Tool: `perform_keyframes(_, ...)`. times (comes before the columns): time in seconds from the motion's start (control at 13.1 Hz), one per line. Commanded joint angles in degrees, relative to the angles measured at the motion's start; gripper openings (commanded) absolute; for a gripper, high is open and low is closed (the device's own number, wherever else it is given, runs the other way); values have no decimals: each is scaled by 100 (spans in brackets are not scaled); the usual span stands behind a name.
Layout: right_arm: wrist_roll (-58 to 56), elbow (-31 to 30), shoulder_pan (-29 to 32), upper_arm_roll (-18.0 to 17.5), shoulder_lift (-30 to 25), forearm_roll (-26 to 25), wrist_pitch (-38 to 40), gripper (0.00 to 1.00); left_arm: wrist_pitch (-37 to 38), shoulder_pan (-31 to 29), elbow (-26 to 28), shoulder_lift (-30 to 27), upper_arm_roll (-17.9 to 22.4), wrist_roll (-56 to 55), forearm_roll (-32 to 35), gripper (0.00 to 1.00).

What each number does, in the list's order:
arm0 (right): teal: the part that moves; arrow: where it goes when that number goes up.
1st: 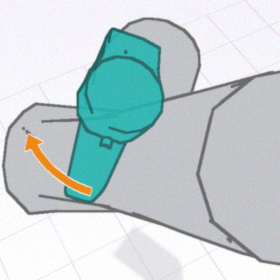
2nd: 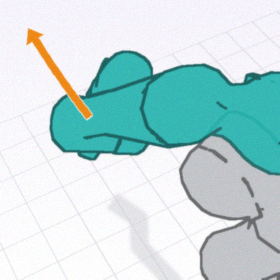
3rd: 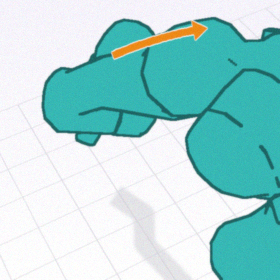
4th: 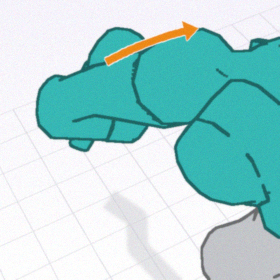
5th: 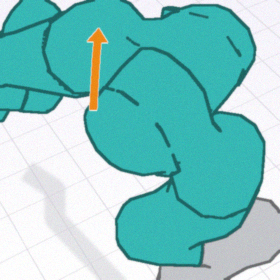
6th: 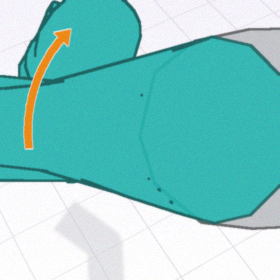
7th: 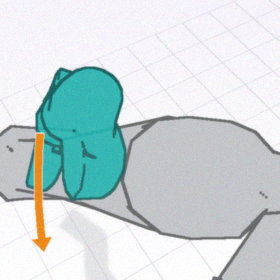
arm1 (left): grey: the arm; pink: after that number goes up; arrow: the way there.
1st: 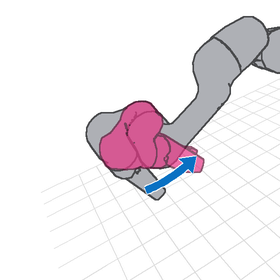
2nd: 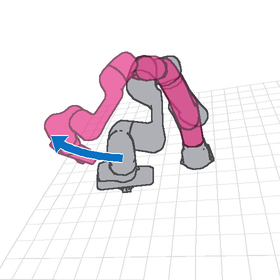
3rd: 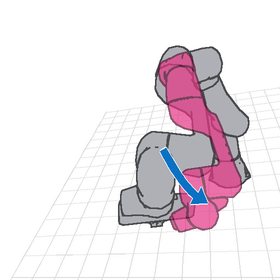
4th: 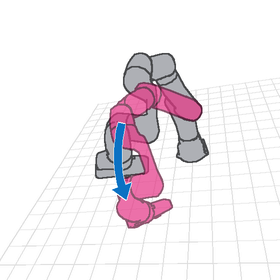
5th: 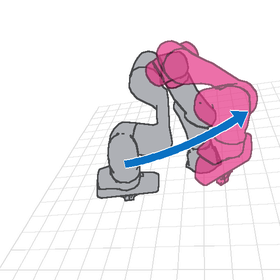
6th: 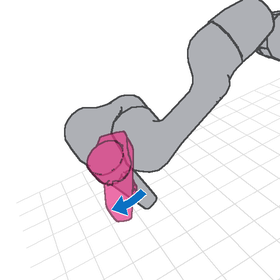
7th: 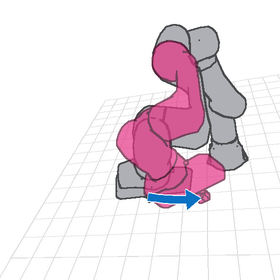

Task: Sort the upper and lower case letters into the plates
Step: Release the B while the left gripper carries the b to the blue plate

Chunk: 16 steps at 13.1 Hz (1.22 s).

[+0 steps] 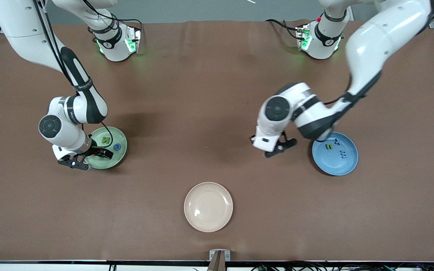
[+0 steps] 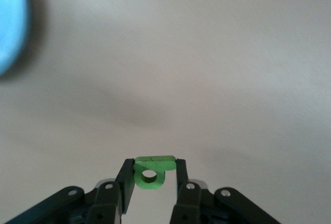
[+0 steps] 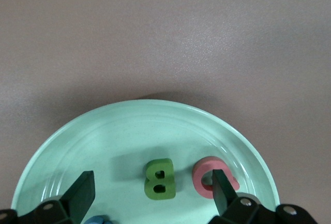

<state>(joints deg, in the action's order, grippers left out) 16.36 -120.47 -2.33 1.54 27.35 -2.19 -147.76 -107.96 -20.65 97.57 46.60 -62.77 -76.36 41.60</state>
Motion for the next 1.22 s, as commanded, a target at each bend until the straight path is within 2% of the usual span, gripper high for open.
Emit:
perform_keyframes(0.0,-28,-46,66,-67,-81,114,2,100,380,-744,200,-108,-419,777,85,10)
perform_keyframes(0.23,-28,-46,58,-67,-72,114,-7,100,363,-1545,490,-99,-526,1884,217,10)
perform_keyframes(0.31,-28,-46,66,-67,-81,114,-7,100,294,-1877,673,-99,-534,2297,469,10)
perform_keyframes(0.53,-37,-38,75,-58,-72,114,-7,100,-714,-2714,1552,-55,-526,2757,1480,10)
perform_keyframes(0.76,-45,6,75,-58,-72,114,2,100,-1094,-3022,1730,41,-421,3038,2097,10)
perform_keyframes(1.14,-54,6,84,-58,-64,114,2,100,-2105,-3068,1730,59,378,3768,2273,10)
